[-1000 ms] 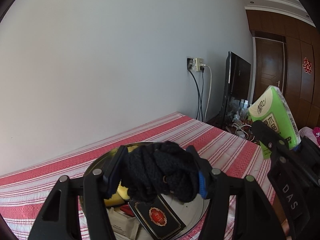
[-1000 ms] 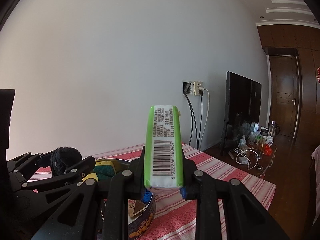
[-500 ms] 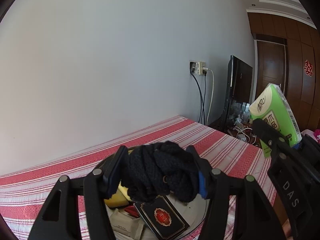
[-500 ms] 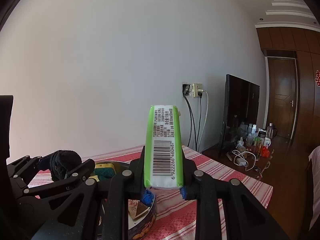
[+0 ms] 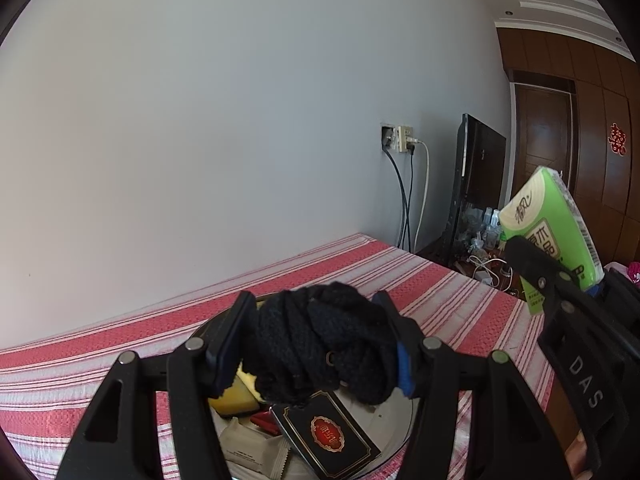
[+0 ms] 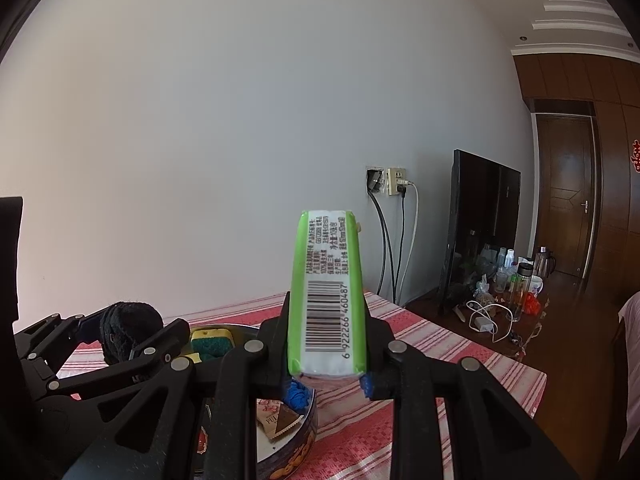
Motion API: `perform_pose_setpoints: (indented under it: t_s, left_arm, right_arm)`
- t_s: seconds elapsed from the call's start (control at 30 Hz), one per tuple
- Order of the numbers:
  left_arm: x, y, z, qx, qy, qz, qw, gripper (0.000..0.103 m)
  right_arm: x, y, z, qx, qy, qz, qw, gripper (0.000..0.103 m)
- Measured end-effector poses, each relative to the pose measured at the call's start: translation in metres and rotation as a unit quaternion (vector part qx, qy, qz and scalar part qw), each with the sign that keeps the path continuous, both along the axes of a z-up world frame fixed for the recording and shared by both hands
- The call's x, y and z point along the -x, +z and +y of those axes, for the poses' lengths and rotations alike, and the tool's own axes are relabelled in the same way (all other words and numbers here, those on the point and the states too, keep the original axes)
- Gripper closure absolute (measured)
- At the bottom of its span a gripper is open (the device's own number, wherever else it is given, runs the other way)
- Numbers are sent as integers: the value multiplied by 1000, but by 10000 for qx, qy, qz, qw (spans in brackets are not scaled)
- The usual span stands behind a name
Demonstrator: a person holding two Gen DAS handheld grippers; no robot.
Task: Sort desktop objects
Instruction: 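Hold the black sock in left tool while right tool holds the tissue pack above the tin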
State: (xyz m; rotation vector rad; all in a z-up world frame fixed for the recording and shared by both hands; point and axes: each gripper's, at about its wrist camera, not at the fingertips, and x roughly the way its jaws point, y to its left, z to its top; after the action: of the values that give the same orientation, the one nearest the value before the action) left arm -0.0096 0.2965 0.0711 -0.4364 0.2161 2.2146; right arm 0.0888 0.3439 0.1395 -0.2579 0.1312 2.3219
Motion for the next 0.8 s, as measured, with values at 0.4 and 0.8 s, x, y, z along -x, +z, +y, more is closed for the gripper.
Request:
perform_pose_setpoints:
  t_s: [0.4,0.8]
  left_arm:
    - [2,-3,3,39,73,-22,10000,43]
    - [0,-2,4,16,92,-22,10000,43]
  right_arm:
    - [3,-1,1,51,57,12,10000,76]
    - [3,0,3,24,45,2,10000,76]
